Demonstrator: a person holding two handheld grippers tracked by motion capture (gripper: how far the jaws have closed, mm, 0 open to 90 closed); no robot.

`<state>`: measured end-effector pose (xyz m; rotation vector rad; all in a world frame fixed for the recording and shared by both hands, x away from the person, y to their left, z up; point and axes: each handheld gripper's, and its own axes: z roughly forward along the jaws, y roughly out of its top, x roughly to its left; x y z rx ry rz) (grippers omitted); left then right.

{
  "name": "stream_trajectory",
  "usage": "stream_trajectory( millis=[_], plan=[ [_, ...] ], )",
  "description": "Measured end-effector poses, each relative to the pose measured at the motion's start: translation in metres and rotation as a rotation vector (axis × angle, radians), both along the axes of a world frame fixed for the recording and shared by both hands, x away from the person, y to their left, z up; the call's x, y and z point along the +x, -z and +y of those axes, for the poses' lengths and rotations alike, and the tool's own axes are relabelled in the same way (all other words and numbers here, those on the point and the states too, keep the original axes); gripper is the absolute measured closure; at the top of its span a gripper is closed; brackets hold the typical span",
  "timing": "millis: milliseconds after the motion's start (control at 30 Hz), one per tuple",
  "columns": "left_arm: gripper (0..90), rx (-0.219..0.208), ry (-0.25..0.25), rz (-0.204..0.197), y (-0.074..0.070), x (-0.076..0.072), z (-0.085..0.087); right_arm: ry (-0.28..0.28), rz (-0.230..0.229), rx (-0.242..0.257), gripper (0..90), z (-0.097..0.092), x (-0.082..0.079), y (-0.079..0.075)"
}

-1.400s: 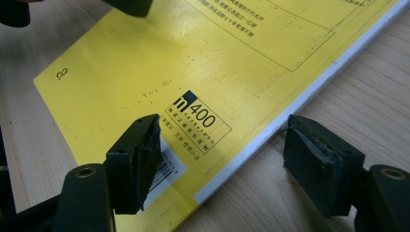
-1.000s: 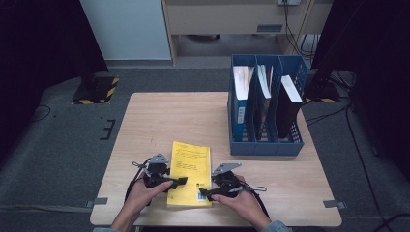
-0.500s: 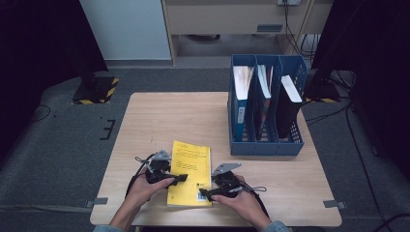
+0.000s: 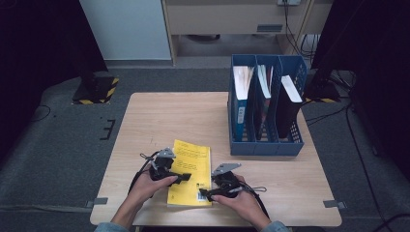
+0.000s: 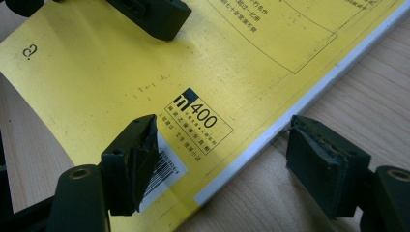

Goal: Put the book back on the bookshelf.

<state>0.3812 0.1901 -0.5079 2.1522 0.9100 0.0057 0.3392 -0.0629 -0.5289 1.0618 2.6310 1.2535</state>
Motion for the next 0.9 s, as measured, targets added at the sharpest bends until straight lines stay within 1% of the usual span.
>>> stream_trajectory(
  millis=[167,233,400,533,633,733,800,900],
  plan=[
    [39.7,0.007,-0.006,-0.001,0.002,0.002,-0.0007,-0.001,-0.002,0.001,27.2,-0.0001,0.0,0.0002],
    [40.5,0.01,-0.001,-0.003,0.0016,0.0021,-0.0009,0.0,-0.004,0.0,27.2,0.0,0.0,0.0002],
    [39.5,0.011,0.003,0.01,0.0022,0.0036,-0.0019,-0.002,-0.008,0.003,26.6,-0.0001,0.0003,0.0007],
    [39.5,0.026,0.011,0.005,0.0016,0.0053,-0.0061,0.0,-0.009,0.003,26.5,0.0001,0.0001,0.0007],
    [43.6,0.042,0.016,0.004,0.0001,0.0053,-0.0082,0.001,-0.004,0.001,26.2,0.0001,-0.0004,0.0004],
    [51.6,0.038,0.018,0.002,-0.0013,0.0043,-0.0083,0.006,-0.009,-0.001,25.0,0.0013,-0.0011,0.0006],
    [56.7,0.036,0.014,-0.001,-0.0034,0.0034,-0.0077,0.004,-0.004,-0.008,23.1,0.0027,-0.0012,0.0],
    [65.6,0.036,0.01,-0.008,-0.0066,0.0028,-0.0071,-0.01,-0.001,-0.026,19.6,0.0047,0.0,-0.0009]
  ],
)
